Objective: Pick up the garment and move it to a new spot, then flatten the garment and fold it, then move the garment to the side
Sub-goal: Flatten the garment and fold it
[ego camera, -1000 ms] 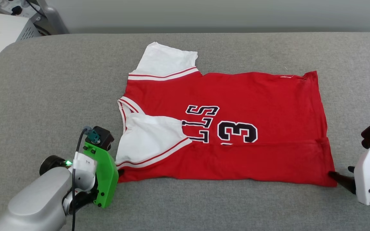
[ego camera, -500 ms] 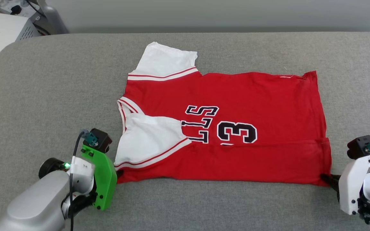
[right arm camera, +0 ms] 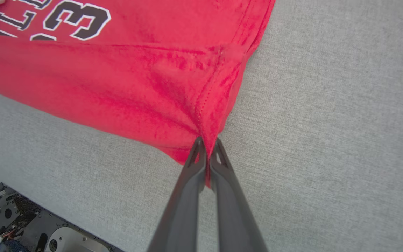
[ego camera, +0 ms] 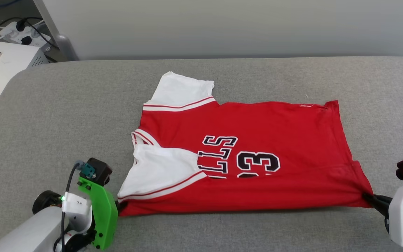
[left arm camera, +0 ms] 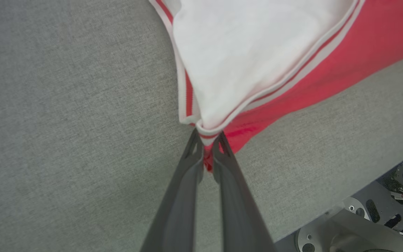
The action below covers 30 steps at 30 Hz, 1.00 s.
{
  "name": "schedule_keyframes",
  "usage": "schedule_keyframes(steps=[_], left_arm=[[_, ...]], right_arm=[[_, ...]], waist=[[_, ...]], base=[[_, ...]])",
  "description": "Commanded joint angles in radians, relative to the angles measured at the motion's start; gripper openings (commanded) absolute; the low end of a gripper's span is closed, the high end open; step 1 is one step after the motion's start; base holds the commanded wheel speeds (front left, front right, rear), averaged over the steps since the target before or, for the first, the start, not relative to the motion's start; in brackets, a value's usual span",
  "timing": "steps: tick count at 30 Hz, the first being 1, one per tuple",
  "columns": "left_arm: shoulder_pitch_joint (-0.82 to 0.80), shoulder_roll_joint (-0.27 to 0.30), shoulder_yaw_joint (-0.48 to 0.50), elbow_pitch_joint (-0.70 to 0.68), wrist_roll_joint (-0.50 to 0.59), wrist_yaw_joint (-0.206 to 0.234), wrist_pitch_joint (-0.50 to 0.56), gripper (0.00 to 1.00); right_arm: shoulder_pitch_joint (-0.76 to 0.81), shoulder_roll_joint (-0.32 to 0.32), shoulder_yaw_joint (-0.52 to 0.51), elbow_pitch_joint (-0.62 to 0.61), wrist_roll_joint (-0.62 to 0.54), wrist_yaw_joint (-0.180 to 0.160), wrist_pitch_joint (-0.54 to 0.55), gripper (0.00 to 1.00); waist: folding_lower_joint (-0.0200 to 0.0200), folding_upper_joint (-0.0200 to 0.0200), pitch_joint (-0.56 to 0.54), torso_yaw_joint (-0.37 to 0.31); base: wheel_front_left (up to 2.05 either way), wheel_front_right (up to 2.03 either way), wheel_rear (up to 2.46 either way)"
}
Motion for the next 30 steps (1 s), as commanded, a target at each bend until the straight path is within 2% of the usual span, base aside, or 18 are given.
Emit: schedule_keyframes(steps=[1, 9, 14, 19, 20, 21, 22, 26, 30], left_arm=[[0.029, 0.018, -0.003, -0.020, -0.013, 0.014, 0.010, 0.00], [0.095, 0.046, -0.014, -0.106, -0.030, 0.068, 0.027, 0.00], [0.099, 0.024, -0.014, -0.080, -0.038, 0.082, 0.021, 0.00], [0.091, -0.011, -0.017, -0.009, -0.042, 0.073, 0.012, 0.00], [0.090, -0.015, -0.016, 0.000, -0.043, 0.071, 0.008, 0.15], [0.087, -0.015, -0.013, 0.007, -0.041, 0.070, 0.000, 1.00], [0.087, -0.014, -0.008, 0.011, -0.040, 0.072, -0.011, 1.00], [0.084, 0.013, 0.011, 0.002, -0.026, 0.076, -0.055, 1.00], [0.073, 0.054, 0.052, -0.056, -0.026, 0.100, -0.092, 1.00]], right_arm=[[0.036, -0.012, -0.016, -0.017, 0.007, -0.001, 0.007, 0.00], [0.155, 0.006, -0.105, -0.068, 0.008, -0.001, 0.066, 0.00], [0.152, 0.060, -0.123, -0.029, -0.024, -0.001, 0.095, 0.00], [0.126, 0.117, -0.115, 0.051, -0.060, -0.001, 0.093, 0.00], [0.123, 0.125, -0.116, 0.061, -0.063, -0.001, 0.085, 0.16], [0.121, 0.135, -0.117, 0.068, -0.064, -0.001, 0.074, 0.70], [0.121, 0.141, -0.119, 0.071, -0.064, -0.001, 0.062, 1.00], [0.126, 0.145, -0.148, 0.050, -0.087, -0.001, -0.026, 1.00], [0.131, 0.147, -0.209, 0.014, -0.129, -0.001, -0.123, 1.00]], waist=[[0.0000, 0.0000, -0.009, 0.002], [0.0000, 0.0000, 0.012, 0.000], [0.0000, 0.0000, 0.050, -0.003], [0.0000, 0.0000, 0.063, -0.002], [0.0000, 0.0000, 0.061, 0.000], [0.0000, 0.0000, 0.055, 0.002], [0.0000, 0.0000, 0.049, 0.003], [0.0000, 0.0000, 0.019, 0.007], [0.0000, 0.0000, 0.000, 0.008]], base=[[0.00, 0.00, 0.00], [0.00, 0.00, 0.00], [0.00, 0.00, 0.00], [0.00, 0.00, 0.00], [0.00, 0.00, 0.00], [0.00, 0.00, 0.00], [0.00, 0.00, 0.00], [0.00, 0.00, 0.00], [0.00, 0.00, 0.00]])
